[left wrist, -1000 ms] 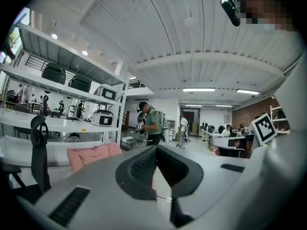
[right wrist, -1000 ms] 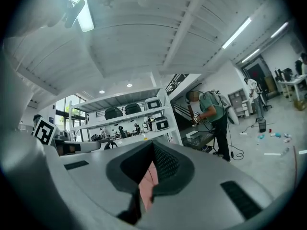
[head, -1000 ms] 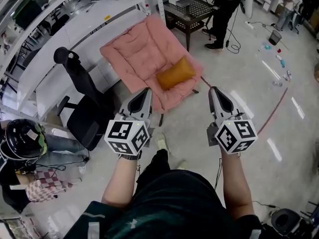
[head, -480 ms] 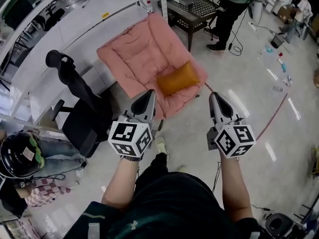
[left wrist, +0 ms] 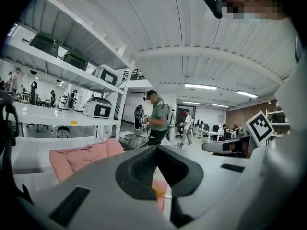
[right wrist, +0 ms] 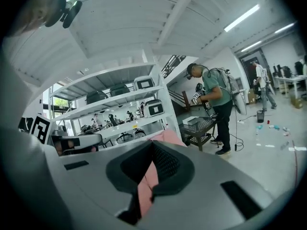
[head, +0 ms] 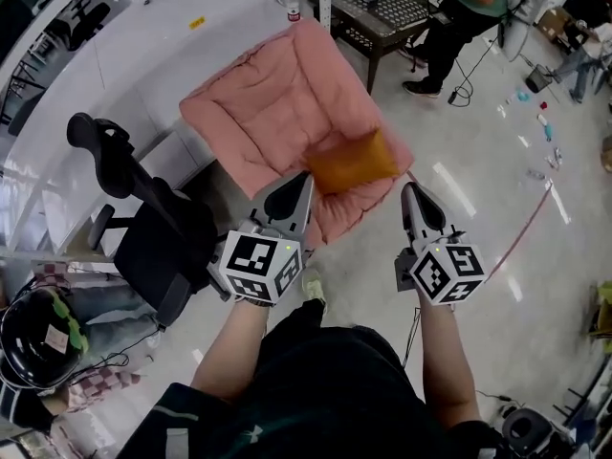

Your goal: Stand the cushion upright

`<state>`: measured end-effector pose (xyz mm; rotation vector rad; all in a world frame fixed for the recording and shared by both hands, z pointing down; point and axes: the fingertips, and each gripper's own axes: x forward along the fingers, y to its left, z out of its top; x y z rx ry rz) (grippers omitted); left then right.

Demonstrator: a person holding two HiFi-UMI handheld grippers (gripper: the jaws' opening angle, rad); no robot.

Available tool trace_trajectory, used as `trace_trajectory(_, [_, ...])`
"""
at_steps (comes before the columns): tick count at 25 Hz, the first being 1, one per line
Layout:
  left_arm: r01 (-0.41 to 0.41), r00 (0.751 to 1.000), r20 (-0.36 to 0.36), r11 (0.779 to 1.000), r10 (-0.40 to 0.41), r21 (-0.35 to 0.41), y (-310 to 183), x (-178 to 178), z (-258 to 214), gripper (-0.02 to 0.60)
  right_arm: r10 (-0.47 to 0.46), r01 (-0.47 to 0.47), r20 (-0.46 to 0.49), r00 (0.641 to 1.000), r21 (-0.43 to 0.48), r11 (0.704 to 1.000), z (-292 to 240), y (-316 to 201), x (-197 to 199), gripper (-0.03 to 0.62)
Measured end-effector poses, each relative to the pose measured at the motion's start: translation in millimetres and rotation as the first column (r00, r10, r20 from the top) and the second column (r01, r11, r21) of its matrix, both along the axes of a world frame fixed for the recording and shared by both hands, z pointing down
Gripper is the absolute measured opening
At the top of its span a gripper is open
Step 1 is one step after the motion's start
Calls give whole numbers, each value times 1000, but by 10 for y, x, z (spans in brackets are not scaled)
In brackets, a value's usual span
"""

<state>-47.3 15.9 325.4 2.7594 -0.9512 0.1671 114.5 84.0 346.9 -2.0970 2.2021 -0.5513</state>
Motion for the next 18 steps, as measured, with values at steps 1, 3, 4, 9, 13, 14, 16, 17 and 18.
trace_trajectory(1, [-10, 1000, 3, 1000, 10, -5, -90, 1, 38, 6, 9, -9, 7, 1000, -6, 1000, 31, -94, -9, 2])
trace_trajectory(3, [-31, 1000, 3, 999, 31, -16, -235, 28, 114, 6, 28, -27, 13, 1000, -20, 999, 97, -242, -8, 2])
trace_trajectory(4, [-41, 999, 0, 999, 41, -22, -298, 53, 153, 6, 36, -35, 12, 999, -27, 999, 131, -305, 2, 2])
trace_trajectory(9, [-85, 996, 6, 995, 85, -46, -518, 199, 380, 6, 59, -59, 6, 998, -66, 996, 302, -522, 48, 2])
trace_trajectory(13, [-114, 993, 11, 991, 115, -68, -588, 316, 564, 6, 83, -81, 18, 996, -99, 992, 474, -578, 126, 2])
trace_trajectory(14, [-121, 993, 8, 990, 122, -72, -600, 352, 604, 6, 89, -86, 24, 996, -109, 990, 530, -590, 153, 3])
trace_trajectory(16, [-135, 991, 4, 988, 135, -73, -619, 424, 679, 6, 97, -91, 41, 994, -130, 987, 655, -624, 202, 3])
trace_trajectory(17, [-141, 990, 3, 987, 141, -73, -630, 458, 722, 6, 98, -90, 52, 994, -141, 986, 721, -647, 221, 3])
trace_trajectory(18, [-145, 989, 3, 987, 146, -76, -645, 492, 772, 6, 99, -88, 63, 993, -152, 984, 789, -674, 240, 3])
